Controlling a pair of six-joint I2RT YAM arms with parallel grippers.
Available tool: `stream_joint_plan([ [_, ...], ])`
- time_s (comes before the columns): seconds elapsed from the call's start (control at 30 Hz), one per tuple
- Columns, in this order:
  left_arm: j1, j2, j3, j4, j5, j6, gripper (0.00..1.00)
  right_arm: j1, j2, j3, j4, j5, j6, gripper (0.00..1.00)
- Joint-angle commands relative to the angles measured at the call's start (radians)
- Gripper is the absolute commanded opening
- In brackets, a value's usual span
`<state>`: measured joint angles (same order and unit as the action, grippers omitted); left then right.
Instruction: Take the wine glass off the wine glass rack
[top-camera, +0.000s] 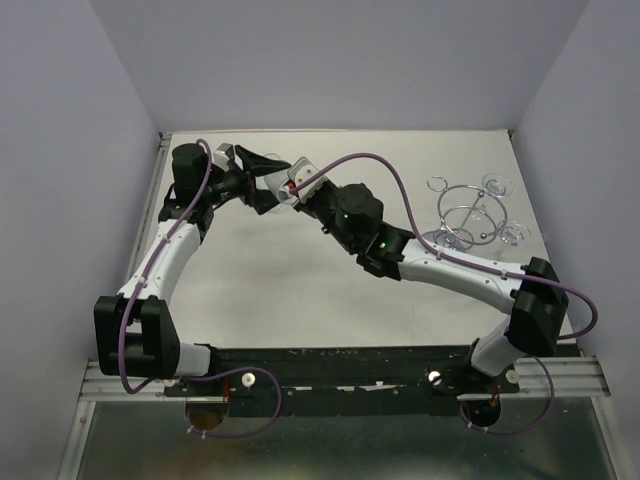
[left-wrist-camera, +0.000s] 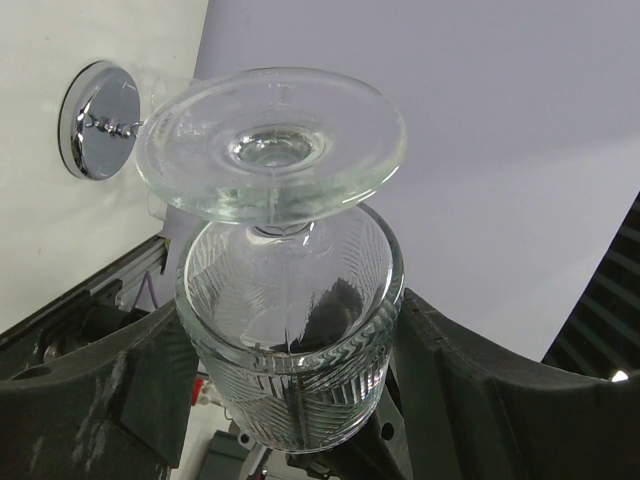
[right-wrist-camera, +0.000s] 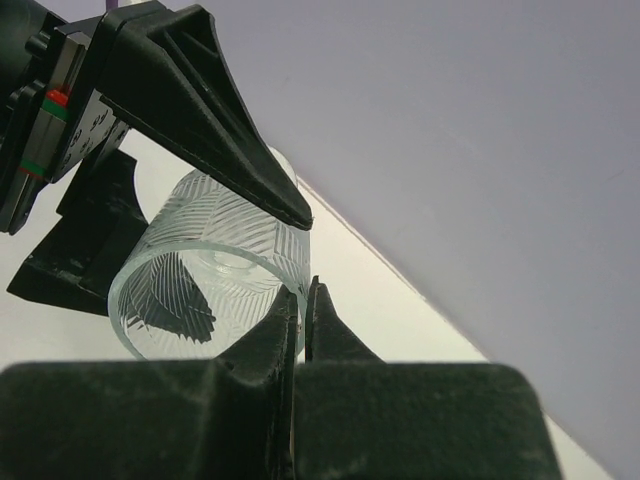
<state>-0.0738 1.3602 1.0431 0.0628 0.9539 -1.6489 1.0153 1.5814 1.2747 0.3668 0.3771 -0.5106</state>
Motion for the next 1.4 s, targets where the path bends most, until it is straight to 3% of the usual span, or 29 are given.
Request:
stream_joint_plan([
  [0.0, -0.001, 0.01, 0.018, -0.005, -0.02, 0.052, 0.0, 0.0, 0.003, 0.048, 0.054, -0.009, 0.034, 0.01],
  [0.07, -0.003, 0.02, 0.041, 0.025, -0.014, 0.055, 0.0, 0.0, 0.011, 0.048, 0.044, -0.035, 0.027, 0.03],
  [0.13, -0.004, 0.03, 0.058, 0.034, -0.007, 0.054, 0.0, 0.0, 0.023, 0.046, 0.066, -0.021, 0.032, 0.23],
  [0.17, -0.006, 0.033, 0.063, 0.035, -0.006, 0.052, 0.0, 0.003, 0.028, 0.048, 0.076, -0.012, 0.029, 0.25],
  [0.23, -0.009, 0.036, 0.063, 0.043, -0.003, 0.041, 0.0, 0.005, 0.038, 0.051, 0.102, 0.002, 0.02, 0.18],
  [0.3, -0.014, 0.034, 0.057, 0.046, 0.0, 0.021, 0.0, 0.005, 0.046, 0.055, 0.119, 0.003, 0.008, 0.17],
  [0.4, -0.018, 0.036, 0.044, 0.046, 0.009, -0.018, 0.0, 0.005, 0.066, 0.063, 0.135, 0.029, 0.003, 0.01],
  [0.47, -0.02, 0.037, 0.044, 0.005, 0.014, -0.029, 0.0, 0.005, 0.071, 0.058, 0.149, 0.025, -0.008, 0.01],
  [0.5, -0.018, 0.036, 0.046, -0.026, 0.013, -0.028, 0.06, 0.005, 0.071, 0.06, 0.153, 0.026, -0.009, 0.01],
  [0.6, -0.018, 0.036, 0.049, -0.061, 0.008, 0.004, 0.67, 0.002, 0.069, 0.069, 0.158, 0.037, -0.011, 0.01],
  [0.63, -0.017, 0.04, 0.049, -0.061, 0.011, 0.014, 0.8, -0.001, 0.068, 0.071, 0.159, 0.039, -0.012, 0.01],
  [0.73, -0.003, 0.046, 0.044, -0.061, 0.006, 0.034, 0.98, -0.014, 0.043, 0.071, 0.146, 0.029, -0.009, 0.01],
  [1.13, 0.065, 0.04, 0.051, -0.187, -0.029, 0.164, 0.99, -0.139, -0.147, 0.025, -0.074, -0.024, 0.0, 0.01],
  [1.23, 0.101, 0.033, 0.072, -0.193, -0.029, 0.24, 0.99, -0.168, -0.207, -0.018, -0.147, -0.099, -0.057, 0.01],
  [1.37, 0.114, 0.022, 0.113, -0.204, -0.018, 0.357, 0.99, -0.204, -0.251, 0.047, -0.458, -0.303, -0.06, 0.01],
])
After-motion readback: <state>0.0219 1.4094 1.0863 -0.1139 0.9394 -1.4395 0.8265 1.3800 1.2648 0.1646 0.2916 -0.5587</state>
